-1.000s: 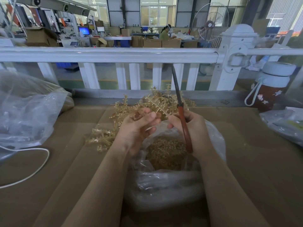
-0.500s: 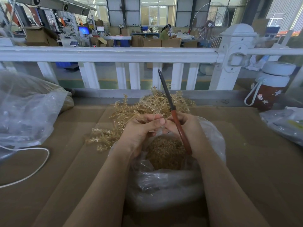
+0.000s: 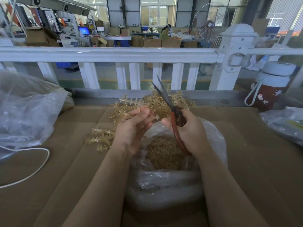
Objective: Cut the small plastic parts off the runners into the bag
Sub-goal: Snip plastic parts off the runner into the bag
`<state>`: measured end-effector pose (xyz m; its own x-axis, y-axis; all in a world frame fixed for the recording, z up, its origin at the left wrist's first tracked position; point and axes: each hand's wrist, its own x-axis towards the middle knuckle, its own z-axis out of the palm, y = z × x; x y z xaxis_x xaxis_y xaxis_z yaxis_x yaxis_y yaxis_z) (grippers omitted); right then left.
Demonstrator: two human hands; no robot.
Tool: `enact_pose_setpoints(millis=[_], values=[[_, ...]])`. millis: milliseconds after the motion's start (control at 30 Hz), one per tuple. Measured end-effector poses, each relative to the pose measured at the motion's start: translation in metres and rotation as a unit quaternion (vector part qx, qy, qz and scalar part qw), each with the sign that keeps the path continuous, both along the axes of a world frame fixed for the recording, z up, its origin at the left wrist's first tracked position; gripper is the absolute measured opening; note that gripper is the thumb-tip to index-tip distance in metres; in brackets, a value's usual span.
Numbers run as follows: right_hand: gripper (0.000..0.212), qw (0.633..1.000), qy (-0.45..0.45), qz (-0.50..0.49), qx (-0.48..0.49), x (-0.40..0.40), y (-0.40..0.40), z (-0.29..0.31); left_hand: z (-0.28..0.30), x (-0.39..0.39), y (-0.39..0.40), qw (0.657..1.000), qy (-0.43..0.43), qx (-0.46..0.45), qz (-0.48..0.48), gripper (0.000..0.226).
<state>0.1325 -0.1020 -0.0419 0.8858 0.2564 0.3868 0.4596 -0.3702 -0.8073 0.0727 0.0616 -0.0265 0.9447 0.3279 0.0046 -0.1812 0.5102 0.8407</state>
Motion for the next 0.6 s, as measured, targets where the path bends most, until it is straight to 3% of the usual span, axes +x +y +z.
enact_pose_setpoints(millis=[200, 333, 433, 600], values=[[0.051, 0.992, -0.042, 0.009, -0.117, 0.0027, 0.0023, -0.0079, 0.0004, -0.0007, 0.0006, 1.000, -0.007, -0.018, 0.013, 0.020], [0.052, 0.991, -0.040, 0.019, -0.125, 0.0038, 0.0008, -0.0078, 0.0004, -0.0002, 0.0007, 1.000, -0.024, 0.002, 0.021, 0.008], [0.055, 0.990, -0.051, 0.018, -0.129, 0.0031, 0.0002, -0.0074, -0.0006, 0.0007, 0.0022, 0.999, -0.036, 0.026, 0.016, 0.018], [0.056, 0.987, -0.081, -0.007, -0.139, 0.0013, -0.0003, -0.0052, -0.0026, 0.0025, 0.0039, 0.998, -0.051, 0.033, 0.012, 0.008]])
